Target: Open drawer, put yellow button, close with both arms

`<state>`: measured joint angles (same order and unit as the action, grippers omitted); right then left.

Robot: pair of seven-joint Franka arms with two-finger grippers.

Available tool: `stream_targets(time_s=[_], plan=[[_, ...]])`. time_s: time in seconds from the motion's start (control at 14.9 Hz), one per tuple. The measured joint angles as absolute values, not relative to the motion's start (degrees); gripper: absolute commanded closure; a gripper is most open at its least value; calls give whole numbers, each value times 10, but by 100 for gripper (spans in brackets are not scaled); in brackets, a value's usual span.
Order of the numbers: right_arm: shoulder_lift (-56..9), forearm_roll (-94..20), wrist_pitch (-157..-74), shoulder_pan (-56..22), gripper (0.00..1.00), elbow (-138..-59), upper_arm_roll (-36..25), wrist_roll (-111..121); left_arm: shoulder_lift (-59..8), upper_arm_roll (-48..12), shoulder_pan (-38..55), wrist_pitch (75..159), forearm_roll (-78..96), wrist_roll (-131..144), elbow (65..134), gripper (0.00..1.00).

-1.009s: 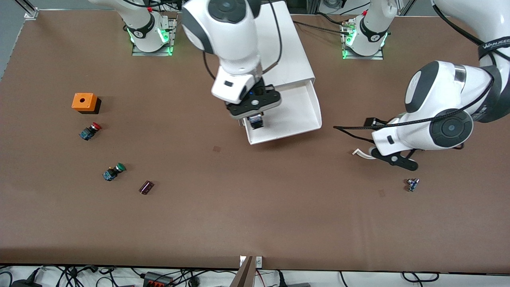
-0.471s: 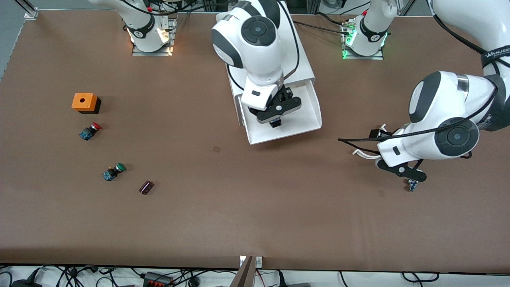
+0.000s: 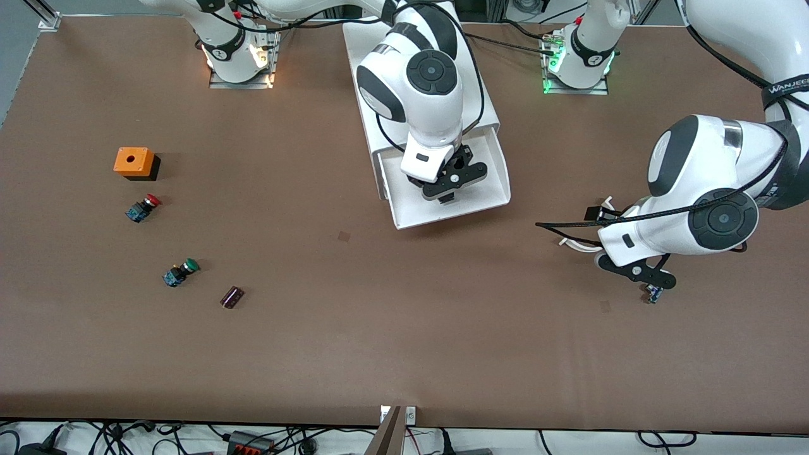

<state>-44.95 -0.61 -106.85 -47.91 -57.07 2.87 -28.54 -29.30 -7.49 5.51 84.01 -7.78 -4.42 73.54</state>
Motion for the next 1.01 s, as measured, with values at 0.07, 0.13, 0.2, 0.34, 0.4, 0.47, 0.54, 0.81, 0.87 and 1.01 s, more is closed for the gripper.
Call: stream_targets(time_s=[0.07,0.13,0.2,0.34,0.4,0.47,0.54,0.81,0.87,1.01], plan=[[-450,-6,-1068,-479,0,-570,29,-296,-293,-75,55,840,-78,-44,735,0],[-449,-6,-1068,-479,0,-568,29,-309,-293,-75,55,840,-78,-44,735,0],[-449,-6,-1068,-479,0,-566,29,-321,-293,-75,55,840,-78,-43,735,0],[-449,-6,-1068,-479,0,-560,29,-335,-293,-76,56,840,-77,-28,735,0],[-447,-6,-1068,-479,0,-555,29,-338,-293,-76,57,840,-74,-14,735,0],[-444,-6,-1067,-478,0,-551,28,-340,-293,-77,59,840,-64,7,734,0],[-438,-6,-1064,-475,0,-547,26,-341,-293,-77,64,840,-49,39,734,0],[-399,-4,-1015,-424,0,-540,-7,-338,-293,-81,107,895,-10,195,732,0],[-390,-4,-1006,-402,0,-540,-18,-328,-294,-81,120,922,-6,226,733,0],[-380,-4,-988,-351,0,-540,-33,-288,-298,-82,141,974,12,269,733,0]])
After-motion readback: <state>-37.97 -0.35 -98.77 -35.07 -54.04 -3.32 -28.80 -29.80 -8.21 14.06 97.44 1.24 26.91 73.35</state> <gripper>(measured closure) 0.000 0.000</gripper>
